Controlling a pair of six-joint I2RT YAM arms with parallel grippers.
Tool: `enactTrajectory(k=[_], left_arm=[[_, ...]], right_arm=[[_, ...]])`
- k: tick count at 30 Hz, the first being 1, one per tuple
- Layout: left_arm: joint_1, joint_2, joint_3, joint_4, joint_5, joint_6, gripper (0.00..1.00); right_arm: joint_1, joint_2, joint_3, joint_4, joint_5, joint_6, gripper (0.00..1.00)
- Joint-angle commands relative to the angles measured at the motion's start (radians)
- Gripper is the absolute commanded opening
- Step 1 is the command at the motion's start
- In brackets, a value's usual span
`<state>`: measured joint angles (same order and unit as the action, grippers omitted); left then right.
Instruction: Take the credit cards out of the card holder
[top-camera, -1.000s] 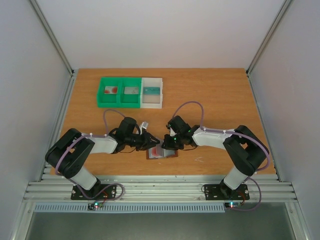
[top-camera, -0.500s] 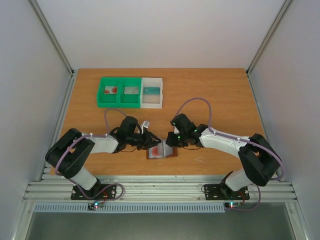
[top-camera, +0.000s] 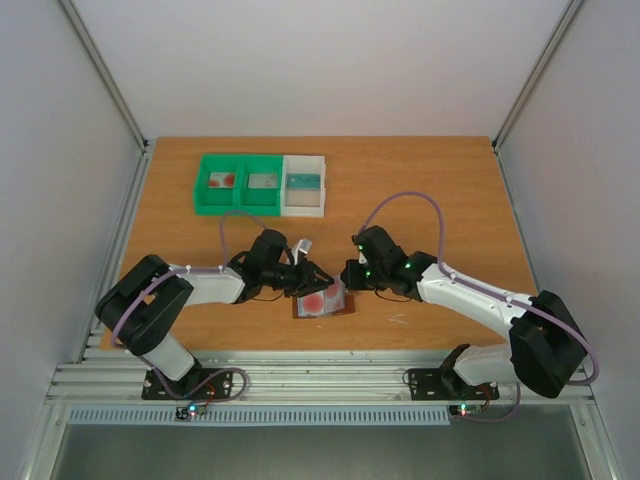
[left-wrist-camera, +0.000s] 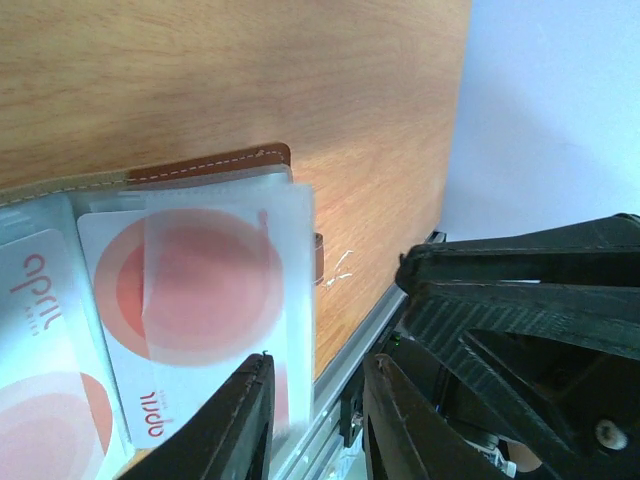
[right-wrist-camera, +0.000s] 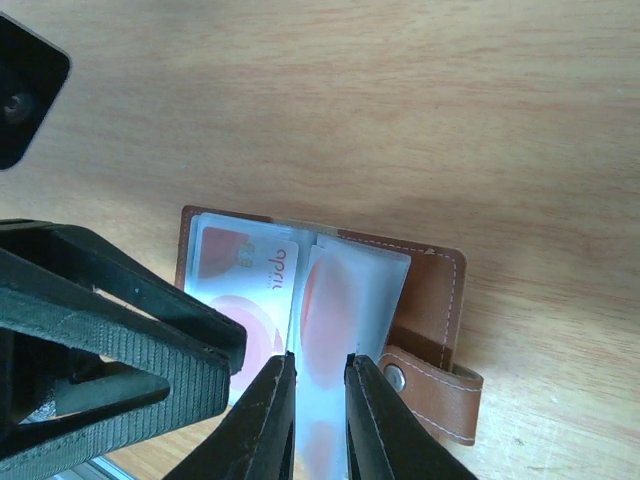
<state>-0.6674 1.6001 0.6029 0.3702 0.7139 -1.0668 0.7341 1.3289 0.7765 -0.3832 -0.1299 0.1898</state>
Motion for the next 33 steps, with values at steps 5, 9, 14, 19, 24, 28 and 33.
enactTrajectory(k=[5,9,14,19,24,28,33], left_arm=[[-0.006,0.022,0.017,0.022,-0.022,0.006,0.27],[-0.005,0.017,0.021,-0.005,-0.043,0.022,0.27],[-0.005,0.021,0.026,-0.073,-0.081,0.076,0.27],[-0.005,0.057,0.018,-0.067,-0.094,0.091,0.27],[-0.006,0.089,0.013,-0.042,-0.093,0.09,0.27],[-0.006,0.103,0.01,-0.039,-0.09,0.093,0.27],[-0.006,0.107,0.004,-0.039,-0.098,0.097,0.27]], right_arm=[[0.004,-0.055,-0.015,-0.025,0.036,-0.012,0.15],[0.004,-0.056,-0.014,-0.023,0.023,-0.012,0.15],[0.005,-0.037,-0.015,-0.006,-0.021,-0.001,0.15],[0.004,0.003,-0.021,0.02,-0.06,0.007,0.15],[0.005,0.067,-0.009,0.025,-0.081,-0.004,0.15],[0.005,0.096,-0.018,0.04,-0.077,-0.007,0.15],[0.005,0.128,-0.022,0.042,-0.06,-0.022,0.14]])
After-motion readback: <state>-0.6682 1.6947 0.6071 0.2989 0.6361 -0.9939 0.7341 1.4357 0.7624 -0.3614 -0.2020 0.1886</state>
